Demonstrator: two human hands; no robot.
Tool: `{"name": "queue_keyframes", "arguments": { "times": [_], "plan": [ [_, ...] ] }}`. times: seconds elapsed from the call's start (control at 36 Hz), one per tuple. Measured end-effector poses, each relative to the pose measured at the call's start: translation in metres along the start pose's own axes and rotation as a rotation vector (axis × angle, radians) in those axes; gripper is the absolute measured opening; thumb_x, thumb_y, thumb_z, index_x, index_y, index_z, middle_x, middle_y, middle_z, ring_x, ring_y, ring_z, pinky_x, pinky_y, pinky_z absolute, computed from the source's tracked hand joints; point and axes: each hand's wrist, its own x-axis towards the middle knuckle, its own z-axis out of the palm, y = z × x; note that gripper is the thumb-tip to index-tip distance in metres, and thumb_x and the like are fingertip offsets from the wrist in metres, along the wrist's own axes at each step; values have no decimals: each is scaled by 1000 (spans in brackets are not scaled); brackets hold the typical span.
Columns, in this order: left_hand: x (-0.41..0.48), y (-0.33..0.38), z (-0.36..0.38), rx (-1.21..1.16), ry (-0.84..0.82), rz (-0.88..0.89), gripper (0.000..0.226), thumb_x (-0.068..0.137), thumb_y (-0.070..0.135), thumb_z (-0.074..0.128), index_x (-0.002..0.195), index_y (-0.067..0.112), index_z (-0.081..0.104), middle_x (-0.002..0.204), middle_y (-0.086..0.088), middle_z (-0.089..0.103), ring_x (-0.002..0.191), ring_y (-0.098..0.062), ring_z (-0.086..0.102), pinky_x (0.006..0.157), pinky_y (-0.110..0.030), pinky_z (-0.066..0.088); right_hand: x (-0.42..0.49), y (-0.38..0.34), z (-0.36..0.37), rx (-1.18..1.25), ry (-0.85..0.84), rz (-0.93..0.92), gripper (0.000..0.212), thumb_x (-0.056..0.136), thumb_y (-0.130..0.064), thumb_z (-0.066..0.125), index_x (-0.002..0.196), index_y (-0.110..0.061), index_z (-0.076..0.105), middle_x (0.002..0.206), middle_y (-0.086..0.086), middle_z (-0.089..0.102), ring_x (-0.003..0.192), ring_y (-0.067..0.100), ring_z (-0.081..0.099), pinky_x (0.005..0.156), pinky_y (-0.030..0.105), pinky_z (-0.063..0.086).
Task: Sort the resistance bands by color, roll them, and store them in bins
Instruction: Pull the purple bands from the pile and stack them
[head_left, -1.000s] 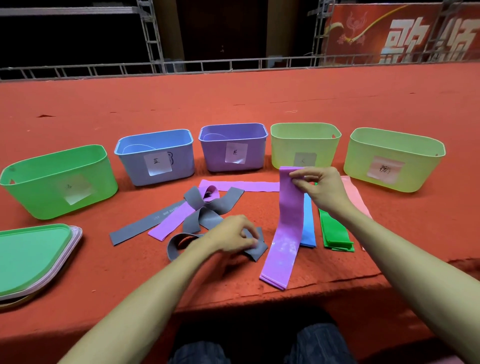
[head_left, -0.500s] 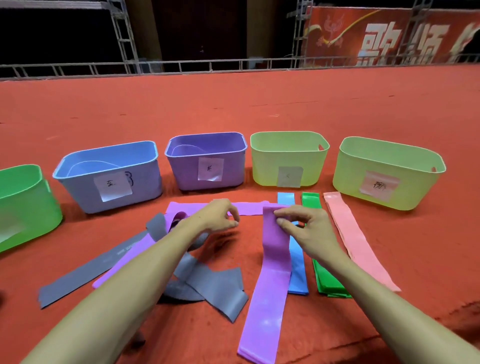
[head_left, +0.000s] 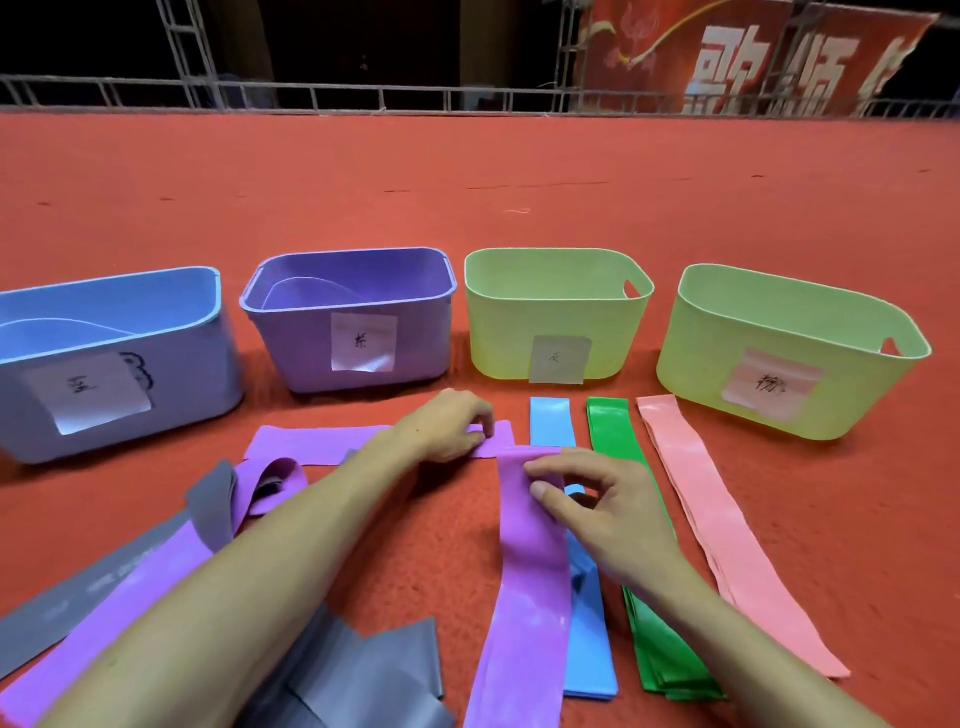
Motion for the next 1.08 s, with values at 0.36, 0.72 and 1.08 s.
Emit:
{"name": "queue_keyframes", "arguments": {
  "times": [0.36, 0.72, 1.08],
  "plan": [
    [-42, 28, -42, -43, 158, 73, 21, 76, -5, 63, 88, 9, 72, 93, -4, 57, 80, -19, 56, 74, -22, 44, -11, -44, -3, 85, -6, -29, 42, 80, 5, 70, 78, -37, 71, 83, -15, 71, 73, 0, 64, 58, 12, 46],
    [-138, 66, -114, -276, 540, 2, 23, 74, -7, 65, 85, 12, 71, 74, 10, 65, 69, -7, 60, 69, -19, 47, -29, -121, -10, 102, 13, -228, 32, 78, -1, 69, 85, -32, 73, 86, -16, 71, 79, 7, 67, 69, 20, 52],
    [-212, 119, -127, -762, 721, 15, 26, 79, -7, 68, 80, 18, 62, 84, -10, 69, 80, -19, 66, 80, -48, 57, -29, -164, -1, 173, -9, -336, 33, 77, 10, 68, 86, -22, 75, 93, -4, 73, 88, 10, 67, 79, 22, 52]
  ]
}}
